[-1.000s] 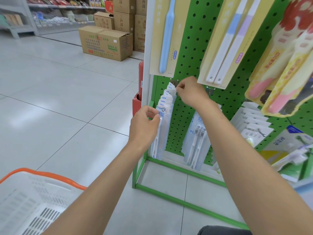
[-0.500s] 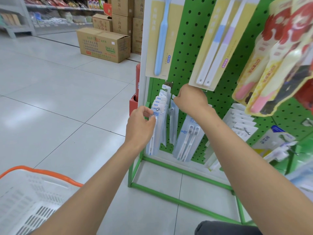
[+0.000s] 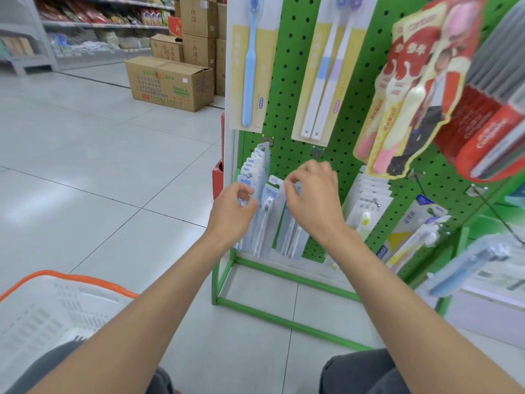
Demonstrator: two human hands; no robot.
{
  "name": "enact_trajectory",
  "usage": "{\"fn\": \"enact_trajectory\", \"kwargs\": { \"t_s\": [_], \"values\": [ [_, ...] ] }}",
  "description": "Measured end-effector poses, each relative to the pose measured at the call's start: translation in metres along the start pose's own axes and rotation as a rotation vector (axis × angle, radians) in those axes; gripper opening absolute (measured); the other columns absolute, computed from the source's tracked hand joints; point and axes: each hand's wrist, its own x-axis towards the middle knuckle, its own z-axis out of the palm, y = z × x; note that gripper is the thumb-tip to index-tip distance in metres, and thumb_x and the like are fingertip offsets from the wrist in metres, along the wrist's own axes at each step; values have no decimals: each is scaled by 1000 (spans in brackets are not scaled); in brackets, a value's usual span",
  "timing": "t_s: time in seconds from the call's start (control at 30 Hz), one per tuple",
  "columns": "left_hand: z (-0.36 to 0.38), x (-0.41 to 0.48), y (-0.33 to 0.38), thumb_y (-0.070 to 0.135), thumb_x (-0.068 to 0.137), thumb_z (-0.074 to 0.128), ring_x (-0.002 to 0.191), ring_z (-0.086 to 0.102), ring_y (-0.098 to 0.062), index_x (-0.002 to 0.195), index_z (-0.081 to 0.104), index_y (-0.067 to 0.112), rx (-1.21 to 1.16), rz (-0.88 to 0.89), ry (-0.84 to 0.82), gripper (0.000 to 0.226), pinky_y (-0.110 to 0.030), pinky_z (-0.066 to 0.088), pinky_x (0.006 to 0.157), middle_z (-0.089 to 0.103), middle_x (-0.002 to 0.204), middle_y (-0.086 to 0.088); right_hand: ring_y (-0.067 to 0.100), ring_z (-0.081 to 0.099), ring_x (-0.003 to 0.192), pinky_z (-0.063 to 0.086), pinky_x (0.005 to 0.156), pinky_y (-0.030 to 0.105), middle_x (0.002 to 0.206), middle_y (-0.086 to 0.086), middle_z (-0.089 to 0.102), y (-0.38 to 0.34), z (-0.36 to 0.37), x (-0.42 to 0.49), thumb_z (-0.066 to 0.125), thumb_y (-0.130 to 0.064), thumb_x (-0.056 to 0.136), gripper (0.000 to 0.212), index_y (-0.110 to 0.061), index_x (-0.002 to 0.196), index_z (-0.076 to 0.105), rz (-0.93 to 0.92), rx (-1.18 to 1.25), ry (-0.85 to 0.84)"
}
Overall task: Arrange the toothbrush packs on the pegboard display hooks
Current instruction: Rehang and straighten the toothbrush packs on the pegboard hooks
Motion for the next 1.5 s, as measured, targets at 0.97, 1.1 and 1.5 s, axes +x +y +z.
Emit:
{"fn": "enact_trajectory", "kwargs": {
  "t_s": [0.97,1.1,1.5],
  "values": [
    [2,-19,21,16,98,58,55,48,-5,108,69,12,-402,-164,-76,16,-19,46,62,58,59,13,12,48,52,43,59,24,54,-2,59,11,-19,-13,61,-40,94,35,-16,70,63,361,764,-349],
    [-5,-15,26,16,98,58,54,46,-5,100,69,13,-556,-231,1,11,-19,47,63,53,69,3,-2,46,42,40,55,18,59,-2,61,4,-12,-21,62,-36,94,31,-12,76,61,300,672,-581],
    [-24,3,20,15,98,58,52,45,-4,119,65,6,-676,-266,92,24,-20,46,63,58,82,0,-2,49,46,36,51,10,56,-8,59,-4,12,-50,74,-34,86,36,-18,60,55,140,466,-1048]
  ]
}}
